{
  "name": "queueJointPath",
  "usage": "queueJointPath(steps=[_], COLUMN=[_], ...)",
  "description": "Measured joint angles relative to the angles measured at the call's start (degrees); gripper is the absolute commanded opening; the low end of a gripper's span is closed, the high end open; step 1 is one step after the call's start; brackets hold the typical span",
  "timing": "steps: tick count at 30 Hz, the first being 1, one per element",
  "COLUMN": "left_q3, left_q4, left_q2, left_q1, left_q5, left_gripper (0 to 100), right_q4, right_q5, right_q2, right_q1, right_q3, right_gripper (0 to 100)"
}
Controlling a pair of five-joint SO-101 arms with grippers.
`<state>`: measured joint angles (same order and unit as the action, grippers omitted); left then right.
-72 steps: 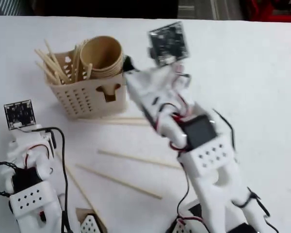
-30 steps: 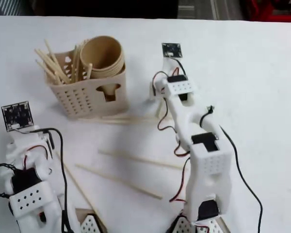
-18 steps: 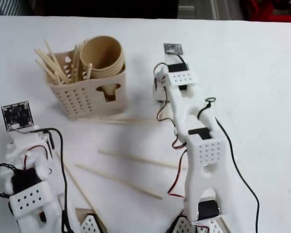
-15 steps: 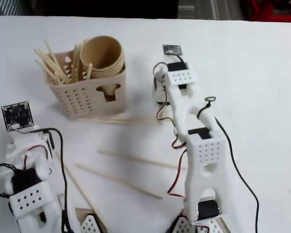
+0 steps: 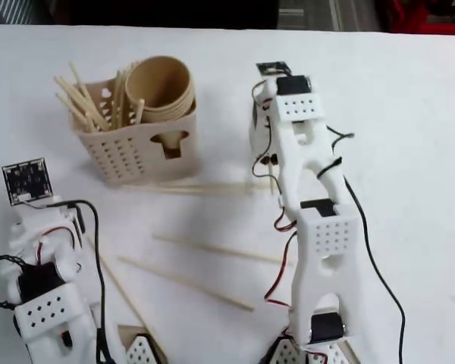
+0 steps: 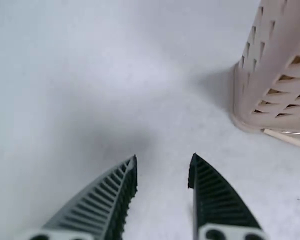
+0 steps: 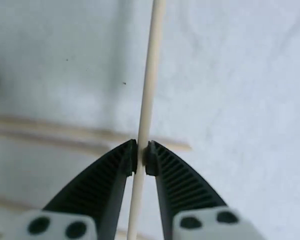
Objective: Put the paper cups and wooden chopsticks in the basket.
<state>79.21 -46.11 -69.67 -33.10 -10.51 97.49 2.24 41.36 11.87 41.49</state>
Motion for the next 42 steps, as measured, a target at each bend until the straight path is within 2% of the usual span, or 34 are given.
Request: queueJointPath(steps=[4,14,19,23,29,36,42], left_q3=[0.00,0.00,0.00,0.00,0.00,0.00,0.00], left_q4=[0.00,0.00,0.00,0.00,0.00,0.00,0.00], left_q2=[0.00,0.00,0.00,0.00,0.00,0.00,0.00], left_q1=[0.00,0.00,0.00,0.00,0.00,0.00,0.00], left_q5=[0.00,0.00,0.00,0.00,0.00,0.00,0.00], left_gripper=[18,18,18,18,18,18,18], right_q4=[0.35,0.88,0.88,-2.02,-11.69,-28.13,-46.77], right_q5=[0.44,0.53,0.53,-4.57,-11.87,-12.66,-12.66], right_q2=[-4.31,-29.01,-39.56,-43.87,-44.84,-44.84,-43.08], right_q1=[-0.70,0.26,7.03,14.51,23.03,28.48,29.89], right_q3=[-0.53,-5.27,-5.27,-5.27,-5.54,-6.07,-13.10], right_gripper=[1.8,1.8,1.8,1.8,1.8,1.8,1.8])
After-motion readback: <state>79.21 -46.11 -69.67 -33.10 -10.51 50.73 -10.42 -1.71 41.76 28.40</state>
